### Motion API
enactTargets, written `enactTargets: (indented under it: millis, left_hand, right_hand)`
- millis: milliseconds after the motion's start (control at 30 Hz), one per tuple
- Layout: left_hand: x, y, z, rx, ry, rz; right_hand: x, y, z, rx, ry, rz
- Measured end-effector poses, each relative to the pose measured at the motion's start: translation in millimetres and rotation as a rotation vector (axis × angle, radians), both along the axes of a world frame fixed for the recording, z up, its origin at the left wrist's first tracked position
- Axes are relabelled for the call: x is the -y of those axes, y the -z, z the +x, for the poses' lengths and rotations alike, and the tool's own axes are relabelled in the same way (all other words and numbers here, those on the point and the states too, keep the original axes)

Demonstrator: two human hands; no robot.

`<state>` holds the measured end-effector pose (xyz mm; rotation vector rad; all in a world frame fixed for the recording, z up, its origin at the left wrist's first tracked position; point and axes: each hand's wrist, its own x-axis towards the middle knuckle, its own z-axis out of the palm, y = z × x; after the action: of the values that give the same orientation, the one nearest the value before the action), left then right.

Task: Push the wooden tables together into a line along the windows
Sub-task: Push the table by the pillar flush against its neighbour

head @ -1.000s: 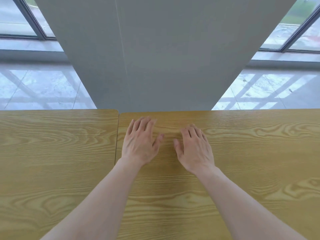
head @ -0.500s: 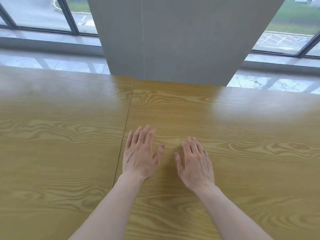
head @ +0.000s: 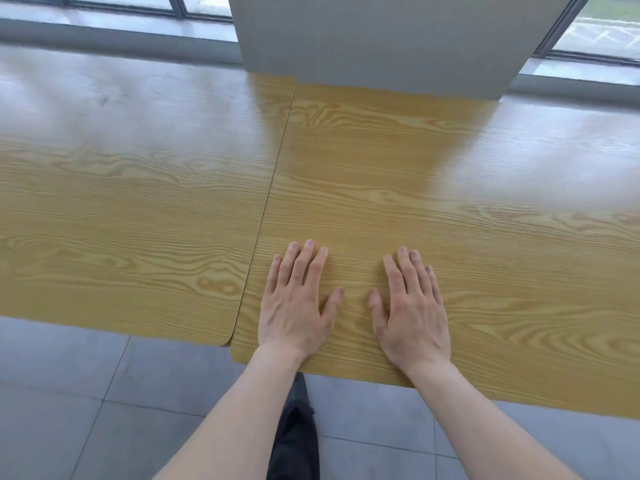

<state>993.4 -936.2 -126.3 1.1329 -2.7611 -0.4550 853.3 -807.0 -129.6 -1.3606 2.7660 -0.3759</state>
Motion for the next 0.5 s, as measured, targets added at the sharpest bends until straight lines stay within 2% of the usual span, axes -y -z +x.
enactTargets:
  millis: [500]
  left_hand:
    - [5.4,-2.6,-5.4,-0.023,-0.017,0.037]
  right_hand:
    - [5.7,-1.8,-2.9,-0.035,0.01,-0.006]
